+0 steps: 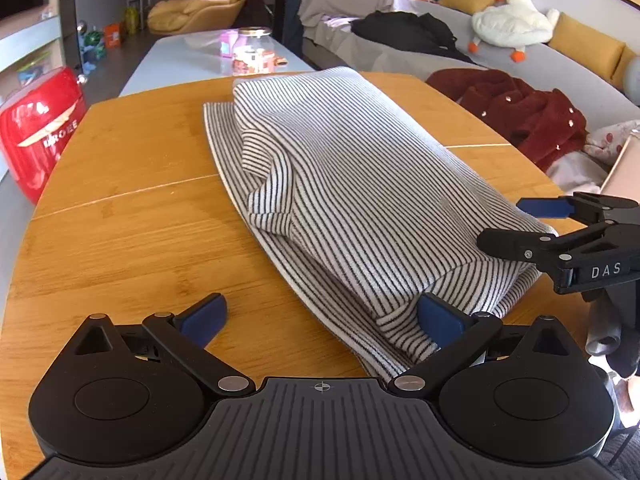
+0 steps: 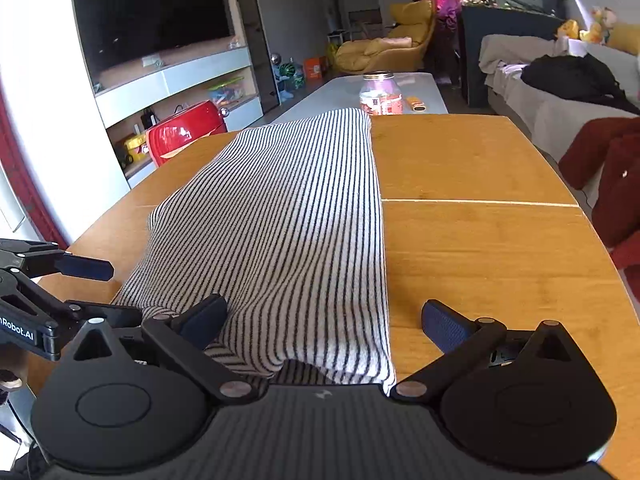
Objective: Fold clothes
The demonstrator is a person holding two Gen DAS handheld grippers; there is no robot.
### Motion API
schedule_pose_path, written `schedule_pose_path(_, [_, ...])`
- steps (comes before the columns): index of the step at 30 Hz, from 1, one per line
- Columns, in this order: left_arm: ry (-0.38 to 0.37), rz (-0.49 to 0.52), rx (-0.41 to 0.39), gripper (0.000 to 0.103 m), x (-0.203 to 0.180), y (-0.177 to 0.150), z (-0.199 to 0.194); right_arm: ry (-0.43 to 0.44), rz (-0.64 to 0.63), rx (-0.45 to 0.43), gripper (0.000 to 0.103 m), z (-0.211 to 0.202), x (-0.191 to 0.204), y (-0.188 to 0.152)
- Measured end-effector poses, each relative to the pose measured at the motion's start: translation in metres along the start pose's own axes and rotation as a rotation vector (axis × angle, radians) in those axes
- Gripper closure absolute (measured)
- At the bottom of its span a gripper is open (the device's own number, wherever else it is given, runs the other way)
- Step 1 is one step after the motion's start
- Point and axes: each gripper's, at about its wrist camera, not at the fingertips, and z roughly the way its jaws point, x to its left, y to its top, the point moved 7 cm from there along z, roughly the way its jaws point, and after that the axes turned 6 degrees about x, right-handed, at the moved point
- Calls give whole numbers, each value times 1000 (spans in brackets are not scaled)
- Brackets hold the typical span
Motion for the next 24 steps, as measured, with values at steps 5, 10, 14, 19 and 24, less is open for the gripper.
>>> schedule_pose_path(5, [-7, -5, 20, 0, 1, 3, 1, -10, -16, -9, 0, -2, 3, 0])
schedule_pose_path(10, [-8, -28, -19, 0, 1, 16, -9, 13, -1, -3, 0, 2, 2, 2])
schedule_pose_path(14, [-11, -44, -44, 0, -1, 25, -10, 15, 4, -11, 0, 2, 3, 1])
schedule_pose_path(19, [-36, -57, -9, 0, -11, 22, 7, 7, 4, -20, 0, 2, 4, 0])
schedule_pose_path(24, [-87, -112, 1, 0, -7, 18, 14, 14, 9, -20, 0, 2, 4, 0])
